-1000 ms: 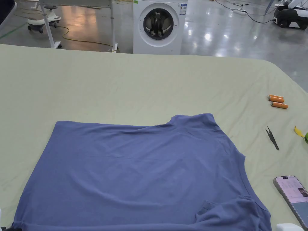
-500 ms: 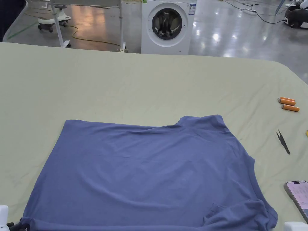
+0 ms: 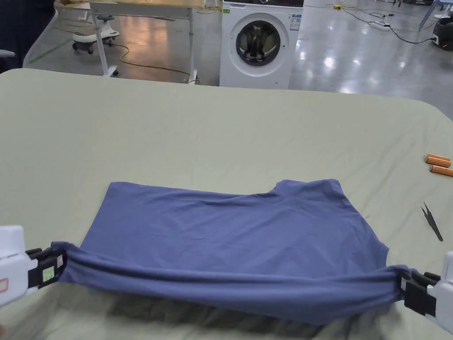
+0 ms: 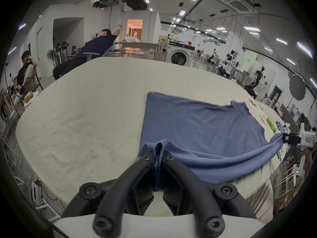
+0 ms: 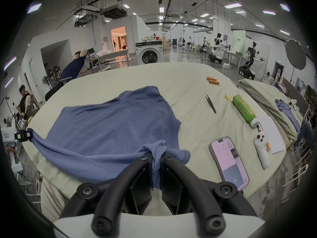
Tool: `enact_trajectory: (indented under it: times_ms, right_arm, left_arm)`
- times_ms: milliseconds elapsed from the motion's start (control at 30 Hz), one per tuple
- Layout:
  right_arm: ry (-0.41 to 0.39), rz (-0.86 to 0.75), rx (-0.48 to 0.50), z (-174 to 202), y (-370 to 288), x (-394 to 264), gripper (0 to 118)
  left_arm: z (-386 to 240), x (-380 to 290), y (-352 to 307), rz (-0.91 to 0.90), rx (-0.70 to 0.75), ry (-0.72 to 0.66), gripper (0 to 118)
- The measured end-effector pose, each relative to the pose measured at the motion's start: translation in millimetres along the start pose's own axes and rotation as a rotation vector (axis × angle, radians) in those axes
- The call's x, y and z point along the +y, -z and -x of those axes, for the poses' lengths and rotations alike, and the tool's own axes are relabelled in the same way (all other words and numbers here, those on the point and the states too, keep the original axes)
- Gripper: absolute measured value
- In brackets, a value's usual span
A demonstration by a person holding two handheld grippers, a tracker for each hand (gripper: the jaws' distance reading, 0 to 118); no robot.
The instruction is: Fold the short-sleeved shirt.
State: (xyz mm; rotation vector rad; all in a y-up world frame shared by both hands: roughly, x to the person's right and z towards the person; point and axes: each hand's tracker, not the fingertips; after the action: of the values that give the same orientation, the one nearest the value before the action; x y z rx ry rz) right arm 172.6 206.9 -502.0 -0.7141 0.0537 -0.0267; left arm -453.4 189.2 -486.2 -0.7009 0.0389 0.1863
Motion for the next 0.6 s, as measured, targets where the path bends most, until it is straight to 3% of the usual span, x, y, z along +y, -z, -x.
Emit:
enact_trajectory:
  times_ms: [233, 600]
  right_arm:
    - [0.007, 0.014, -0.006, 1, 69, 32, 6]
    - [-0.035, 0.090, -0.069, 10, 140, 29, 8]
  left_arm:
    - [-5, 29, 65, 0.037, 0.030, 0.006, 4]
    - [-20, 29, 121, 0.131, 0.090, 0.005, 5]
